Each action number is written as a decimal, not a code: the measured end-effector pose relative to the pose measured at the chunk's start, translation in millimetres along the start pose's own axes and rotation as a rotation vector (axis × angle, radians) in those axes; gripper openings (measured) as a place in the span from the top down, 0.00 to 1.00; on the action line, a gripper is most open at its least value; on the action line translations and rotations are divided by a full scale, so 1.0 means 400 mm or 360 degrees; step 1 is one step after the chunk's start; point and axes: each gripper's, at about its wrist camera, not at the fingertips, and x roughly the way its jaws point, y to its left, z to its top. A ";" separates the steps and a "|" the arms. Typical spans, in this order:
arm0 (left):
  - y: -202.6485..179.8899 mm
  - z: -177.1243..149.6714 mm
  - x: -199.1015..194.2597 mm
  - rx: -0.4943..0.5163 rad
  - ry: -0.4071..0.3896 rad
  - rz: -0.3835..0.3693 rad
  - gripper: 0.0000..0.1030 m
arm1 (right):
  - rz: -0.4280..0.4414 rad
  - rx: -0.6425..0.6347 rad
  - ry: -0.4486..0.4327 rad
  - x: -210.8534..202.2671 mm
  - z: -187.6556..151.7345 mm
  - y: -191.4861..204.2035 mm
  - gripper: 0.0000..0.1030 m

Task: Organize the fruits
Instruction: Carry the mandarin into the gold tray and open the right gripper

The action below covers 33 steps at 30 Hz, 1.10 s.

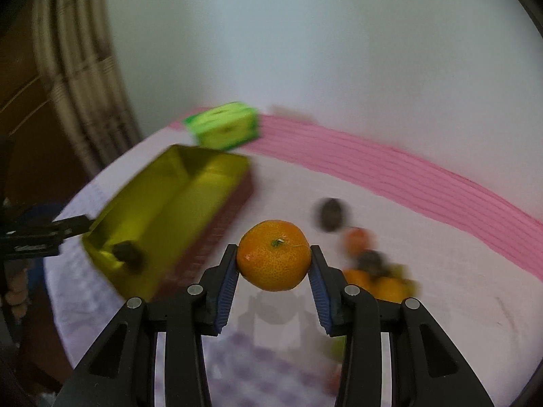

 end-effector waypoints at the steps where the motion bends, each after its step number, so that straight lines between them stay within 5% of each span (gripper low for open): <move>1: 0.013 -0.003 -0.002 -0.0018 0.0000 0.0010 0.07 | 0.0032 -0.0024 0.0011 0.011 0.005 0.030 0.60; 12: 0.101 -0.024 0.000 -0.0188 0.0057 0.0002 0.06 | 0.0144 -0.0242 0.0172 0.138 0.027 0.208 0.60; 33: 0.119 -0.023 0.025 -0.0257 0.0091 -0.0008 0.06 | 0.0135 -0.0343 0.0327 0.247 0.005 0.262 0.59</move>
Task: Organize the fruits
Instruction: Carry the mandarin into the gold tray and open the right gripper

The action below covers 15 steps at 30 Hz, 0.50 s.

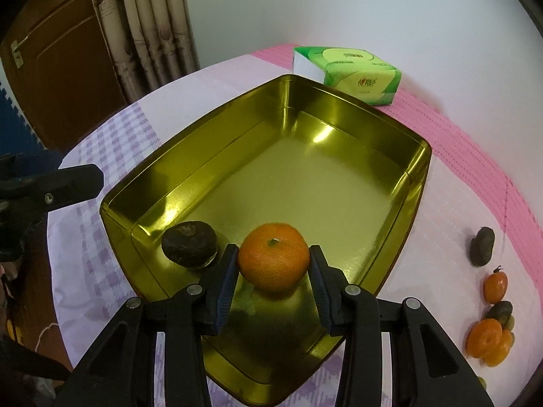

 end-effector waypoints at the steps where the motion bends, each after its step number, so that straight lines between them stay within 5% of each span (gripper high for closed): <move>1: -0.001 0.000 0.001 0.0001 0.0001 0.0000 0.06 | 0.0000 0.0006 -0.0008 -0.002 0.000 0.000 0.59; 15: -0.020 -0.008 -0.005 0.0060 -0.0028 0.0013 0.06 | -0.0075 0.0177 -0.0264 -0.173 -0.030 -0.089 0.58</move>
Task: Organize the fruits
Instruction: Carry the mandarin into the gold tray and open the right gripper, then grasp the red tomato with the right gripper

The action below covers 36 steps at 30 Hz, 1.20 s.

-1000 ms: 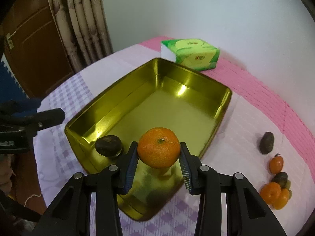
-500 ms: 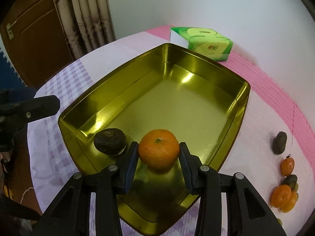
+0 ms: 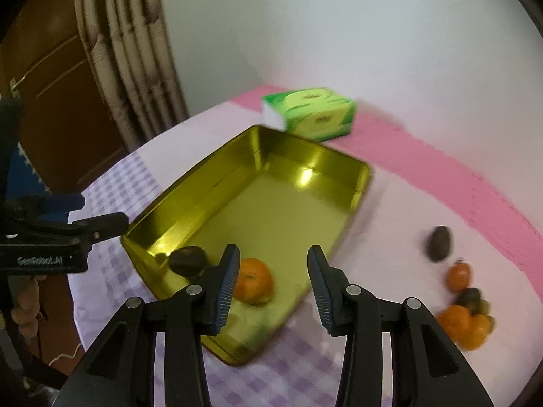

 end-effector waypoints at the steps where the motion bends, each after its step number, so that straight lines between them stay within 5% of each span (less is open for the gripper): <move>1: -0.002 -0.001 0.000 0.0006 -0.0002 0.0002 0.06 | -0.0028 0.0024 -0.0008 -0.015 -0.007 -0.022 0.58; 16: -0.035 -0.011 0.001 0.0088 -0.0006 0.0023 0.06 | -0.0325 0.0335 0.0091 -0.157 -0.221 -0.269 0.58; 24: -0.042 -0.016 0.000 0.0107 -0.0009 0.0024 0.06 | -0.0336 0.0455 0.0182 -0.149 -0.317 -0.306 0.58; 36: -0.077 -0.022 -0.021 0.0150 -0.0068 0.0025 0.06 | -0.0344 0.0455 0.0213 -0.094 -0.333 -0.307 0.59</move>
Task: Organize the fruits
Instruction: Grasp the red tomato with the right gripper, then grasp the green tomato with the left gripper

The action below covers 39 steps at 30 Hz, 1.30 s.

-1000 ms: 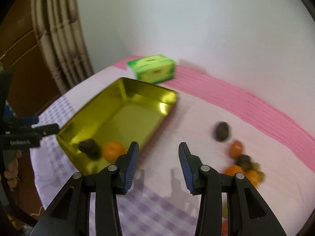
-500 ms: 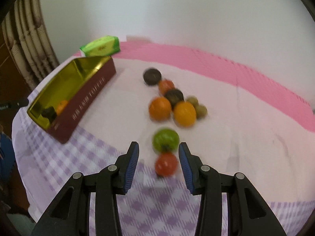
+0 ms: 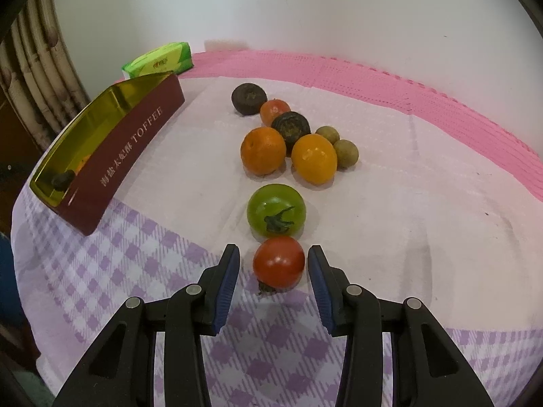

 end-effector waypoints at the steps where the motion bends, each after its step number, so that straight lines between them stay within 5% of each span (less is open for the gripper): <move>1: -0.007 -0.001 -0.001 0.0010 -0.0001 -0.0001 0.06 | -0.0003 -0.0001 -0.0001 0.001 0.000 0.000 0.59; 5: -0.046 -0.003 -0.010 0.0069 -0.0002 -0.0016 0.06 | 0.0008 0.0009 -0.0013 0.001 -0.003 -0.009 0.69; 29: -0.529 -0.071 -0.032 0.0559 0.0028 -0.0456 0.06 | -0.0224 0.0115 -0.0164 0.015 0.010 -0.243 0.69; 39: -0.673 -0.106 0.006 0.0680 0.0127 -0.0527 0.06 | -0.0247 0.0156 -0.0180 0.020 0.005 -0.331 0.70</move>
